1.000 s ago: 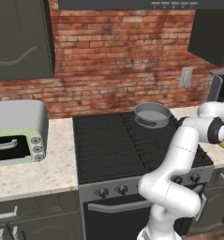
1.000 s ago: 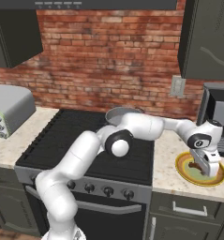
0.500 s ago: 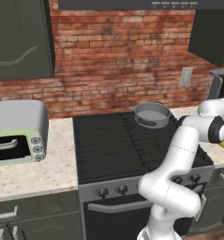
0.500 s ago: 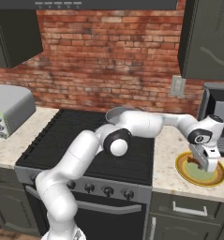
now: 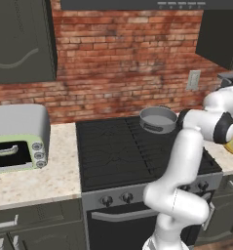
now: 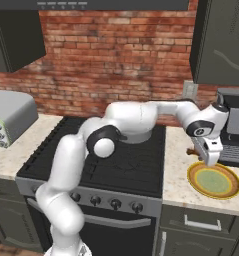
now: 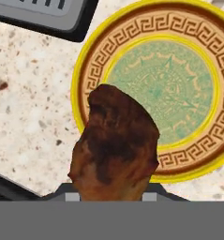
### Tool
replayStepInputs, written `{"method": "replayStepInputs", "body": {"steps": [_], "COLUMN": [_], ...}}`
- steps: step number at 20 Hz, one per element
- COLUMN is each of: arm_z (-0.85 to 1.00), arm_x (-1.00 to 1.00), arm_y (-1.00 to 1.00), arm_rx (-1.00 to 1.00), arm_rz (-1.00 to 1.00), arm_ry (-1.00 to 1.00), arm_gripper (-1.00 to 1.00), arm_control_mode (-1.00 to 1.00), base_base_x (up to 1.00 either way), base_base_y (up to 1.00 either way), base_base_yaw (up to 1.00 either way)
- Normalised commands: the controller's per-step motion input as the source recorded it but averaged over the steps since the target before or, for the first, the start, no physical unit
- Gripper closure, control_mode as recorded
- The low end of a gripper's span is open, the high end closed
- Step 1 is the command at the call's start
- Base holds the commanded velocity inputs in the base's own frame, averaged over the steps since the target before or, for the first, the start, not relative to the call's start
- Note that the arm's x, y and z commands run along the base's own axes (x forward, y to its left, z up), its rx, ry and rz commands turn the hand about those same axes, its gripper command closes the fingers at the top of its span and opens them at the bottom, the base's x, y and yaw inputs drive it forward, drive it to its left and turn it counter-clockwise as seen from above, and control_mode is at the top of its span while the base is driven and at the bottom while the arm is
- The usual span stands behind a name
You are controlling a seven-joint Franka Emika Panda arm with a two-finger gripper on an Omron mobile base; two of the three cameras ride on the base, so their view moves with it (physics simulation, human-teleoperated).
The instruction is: Retrieve the frozen meat and place it in the pot on a burner. Then turn the burner on.
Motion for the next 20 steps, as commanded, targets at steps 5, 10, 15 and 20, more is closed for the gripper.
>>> {"method": "replayStepInputs", "body": {"steps": [5, 10, 15, 20], "arm_z": [0.3, 0.38, 0.5, 0.65], "arm_x": [-0.1, -0.06, 0.0, 0.03], "arm_y": [1.0, 0.86, 0.95, 0.46], "arm_rx": [-0.21, -0.16, -0.07, 0.0], "arm_rz": [0.0, -0.02, -0.01, 0.0], "arm_ry": [-0.17, -0.02, 0.0, 0.0], "arm_gripper": [1.0, 1.0, 1.0, 1.0], "arm_control_mode": [-1.0, -1.0, -1.0, -1.0], "base_base_x": [0.0, 0.0, 0.0, 0.0], "base_base_y": [0.0, 0.0, 0.0, 0.0], "base_base_yaw": [0.0, 0.0, 0.0, 0.0]}}
